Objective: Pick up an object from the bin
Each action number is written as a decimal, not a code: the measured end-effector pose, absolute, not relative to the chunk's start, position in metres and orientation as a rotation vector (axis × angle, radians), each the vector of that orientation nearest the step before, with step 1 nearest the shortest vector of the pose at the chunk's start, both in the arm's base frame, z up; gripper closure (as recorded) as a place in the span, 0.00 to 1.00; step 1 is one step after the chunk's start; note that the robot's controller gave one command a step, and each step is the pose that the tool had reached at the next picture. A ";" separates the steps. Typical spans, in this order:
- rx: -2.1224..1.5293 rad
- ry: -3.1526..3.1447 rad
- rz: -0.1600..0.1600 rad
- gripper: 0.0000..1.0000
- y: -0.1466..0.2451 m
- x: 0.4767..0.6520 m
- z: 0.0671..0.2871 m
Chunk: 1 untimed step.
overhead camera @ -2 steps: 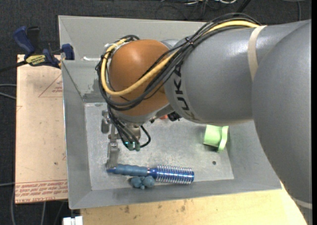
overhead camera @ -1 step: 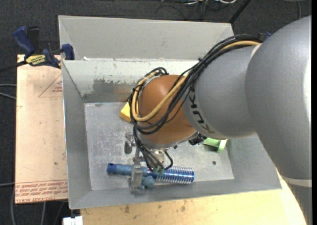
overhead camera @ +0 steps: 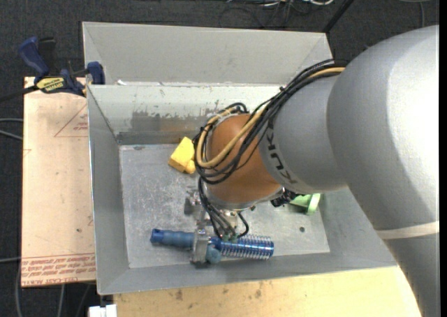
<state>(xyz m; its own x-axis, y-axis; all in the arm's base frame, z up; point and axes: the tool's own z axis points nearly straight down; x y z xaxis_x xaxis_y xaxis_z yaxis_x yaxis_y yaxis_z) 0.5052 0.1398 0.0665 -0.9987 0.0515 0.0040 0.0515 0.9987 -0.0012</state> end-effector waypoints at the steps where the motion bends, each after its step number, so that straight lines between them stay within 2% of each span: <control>1: -0.075 -3.141 -0.003 1.00 0.143 0.506 0.070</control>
Offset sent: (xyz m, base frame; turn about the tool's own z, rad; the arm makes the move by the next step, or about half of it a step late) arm 0.0000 0.0000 0.0000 0.0000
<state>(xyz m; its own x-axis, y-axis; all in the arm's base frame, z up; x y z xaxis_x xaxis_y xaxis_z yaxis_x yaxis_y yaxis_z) 0.5055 0.1426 0.0699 -0.9989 0.0476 0.0001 0.0476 0.9989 0.0022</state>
